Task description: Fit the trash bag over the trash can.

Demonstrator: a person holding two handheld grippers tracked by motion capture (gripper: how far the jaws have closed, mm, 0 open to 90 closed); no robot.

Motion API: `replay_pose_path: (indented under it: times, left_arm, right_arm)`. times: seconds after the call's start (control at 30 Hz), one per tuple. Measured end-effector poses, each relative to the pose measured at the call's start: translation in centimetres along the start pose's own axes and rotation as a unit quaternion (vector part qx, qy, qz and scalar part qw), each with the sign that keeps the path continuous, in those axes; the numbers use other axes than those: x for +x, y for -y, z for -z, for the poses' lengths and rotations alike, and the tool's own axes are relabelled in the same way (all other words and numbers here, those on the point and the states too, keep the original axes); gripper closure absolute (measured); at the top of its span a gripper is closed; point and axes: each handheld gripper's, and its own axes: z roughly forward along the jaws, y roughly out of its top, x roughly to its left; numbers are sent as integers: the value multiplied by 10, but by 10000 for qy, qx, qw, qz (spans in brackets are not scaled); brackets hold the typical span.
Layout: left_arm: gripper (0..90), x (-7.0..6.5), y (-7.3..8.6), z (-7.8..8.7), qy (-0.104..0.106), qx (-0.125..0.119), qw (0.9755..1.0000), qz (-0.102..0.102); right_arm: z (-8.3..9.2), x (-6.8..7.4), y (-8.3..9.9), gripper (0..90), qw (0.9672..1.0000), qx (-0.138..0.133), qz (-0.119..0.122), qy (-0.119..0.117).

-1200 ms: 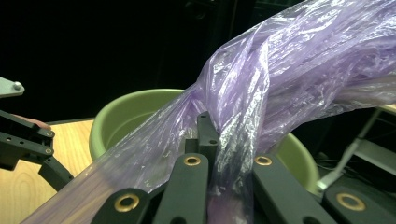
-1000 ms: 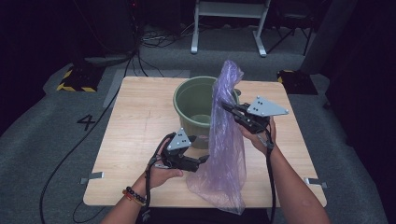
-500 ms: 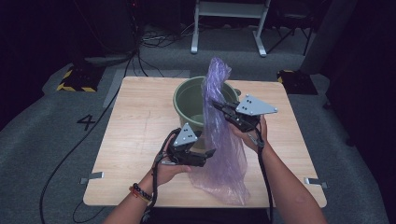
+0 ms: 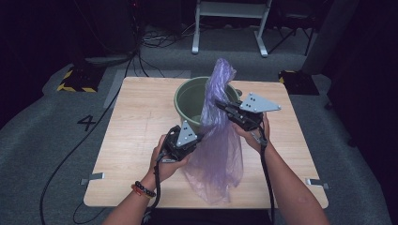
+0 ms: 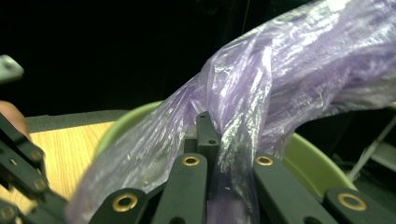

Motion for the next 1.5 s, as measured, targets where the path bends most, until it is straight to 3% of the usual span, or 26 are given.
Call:
replay_pose_path:
  times: [0.17,0.27,0.43,0.53,0.73,0.83,0.93,1.0,1.07,1.23,1.33,1.4,1.5]
  left_arm:
    - [900,3,-2,8,-19,-98,9999,-59]
    - [900,1,-5,14,-57,-223,9996,-151]
    - [900,1,-5,25,-86,-365,9991,-220]
    - [900,2,-3,31,-114,-390,9990,-202]
    - [900,6,-7,41,-105,-470,9986,-225]
    - [900,7,-12,40,-129,-493,9983,-269]
    - [900,8,-15,34,-159,-459,9985,-267]
    - [900,8,-15,32,-147,-445,9986,-225]
    - [900,8,-15,29,-143,-449,9987,-186]
    - [900,8,-17,28,-218,-485,9985,-152]
    - [900,10,-18,30,-223,-527,9983,-96]
    - [900,12,-21,32,-238,-583,9980,-31]
    - [900,15,-26,35,-285,-622,9977,-22]
  right_arm:
    - [-11,-14,2,810,9985,405,-360,-13]
    - [-19,-22,3,782,9957,677,-626,-116]
    - [-27,-29,6,571,9899,1103,-855,-265]
    - [-28,-33,8,492,9870,1252,-980,-233]
    - [-30,-36,6,446,9863,1480,-713,139]
    - [-35,-35,4,495,9849,1635,-526,231]
    - [-39,-34,2,470,9835,1706,-514,308]
    - [-41,-33,0,427,9838,1695,-493,324]
    - [-39,-31,-2,352,9861,1548,-565,193]
    - [-30,-25,-11,292,9902,1282,-559,-56]
    - [-21,-24,-17,304,9926,1064,-573,-136]
    - [-14,-24,-22,355,9936,1006,-502,-57]
    - [-3,-26,-24,399,9942,874,-551,-300]
